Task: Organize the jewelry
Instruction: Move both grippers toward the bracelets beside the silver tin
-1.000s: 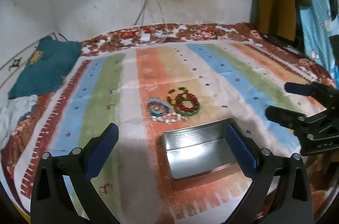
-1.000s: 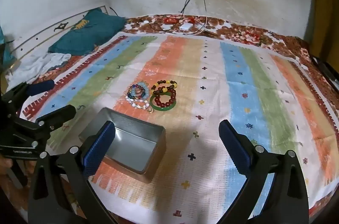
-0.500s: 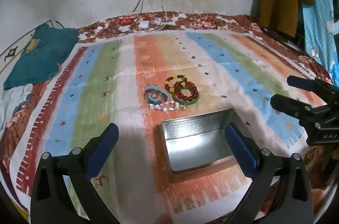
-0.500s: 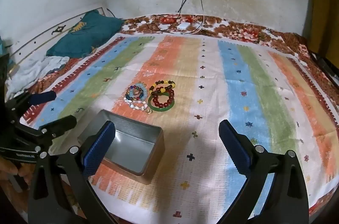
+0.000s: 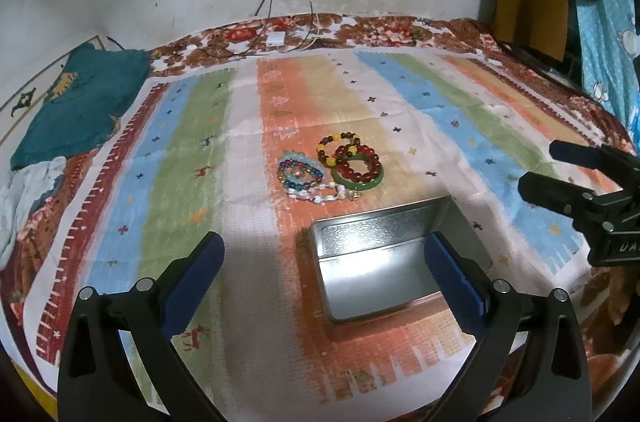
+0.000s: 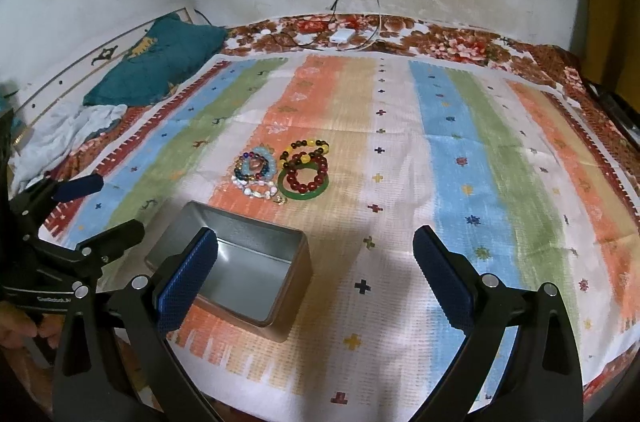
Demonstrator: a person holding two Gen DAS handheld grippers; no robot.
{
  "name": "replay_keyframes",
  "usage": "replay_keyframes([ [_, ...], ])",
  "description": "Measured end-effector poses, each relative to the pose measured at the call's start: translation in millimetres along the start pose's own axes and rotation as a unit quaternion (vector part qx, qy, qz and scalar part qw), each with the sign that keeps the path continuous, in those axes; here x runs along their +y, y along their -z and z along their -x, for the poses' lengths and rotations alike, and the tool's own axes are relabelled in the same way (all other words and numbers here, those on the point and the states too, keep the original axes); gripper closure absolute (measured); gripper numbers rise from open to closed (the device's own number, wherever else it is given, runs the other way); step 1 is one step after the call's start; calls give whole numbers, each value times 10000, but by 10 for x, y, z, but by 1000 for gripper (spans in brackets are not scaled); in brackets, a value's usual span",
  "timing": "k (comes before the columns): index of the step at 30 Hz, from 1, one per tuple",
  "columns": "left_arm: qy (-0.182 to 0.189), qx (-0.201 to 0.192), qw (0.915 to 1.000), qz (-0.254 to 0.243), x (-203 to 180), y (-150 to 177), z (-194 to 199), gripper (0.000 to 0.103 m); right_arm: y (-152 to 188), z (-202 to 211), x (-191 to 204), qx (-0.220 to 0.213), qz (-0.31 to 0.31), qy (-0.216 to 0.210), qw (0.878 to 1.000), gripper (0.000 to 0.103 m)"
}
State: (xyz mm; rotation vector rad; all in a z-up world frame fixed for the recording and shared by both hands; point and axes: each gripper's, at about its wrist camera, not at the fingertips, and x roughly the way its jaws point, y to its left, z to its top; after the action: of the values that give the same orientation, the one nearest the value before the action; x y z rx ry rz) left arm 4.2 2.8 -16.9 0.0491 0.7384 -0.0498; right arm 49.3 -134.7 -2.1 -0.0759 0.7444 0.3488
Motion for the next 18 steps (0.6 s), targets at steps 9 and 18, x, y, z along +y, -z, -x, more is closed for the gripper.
replay_keyframes([
  [9,7,58,10000,11,50,-75,-17,6,1,-4,-7,20,1,-2,10000,4],
  [18,2,68,10000,13,54,-71,-20,6,3,-26,17,51,94,-37,9999,4],
])
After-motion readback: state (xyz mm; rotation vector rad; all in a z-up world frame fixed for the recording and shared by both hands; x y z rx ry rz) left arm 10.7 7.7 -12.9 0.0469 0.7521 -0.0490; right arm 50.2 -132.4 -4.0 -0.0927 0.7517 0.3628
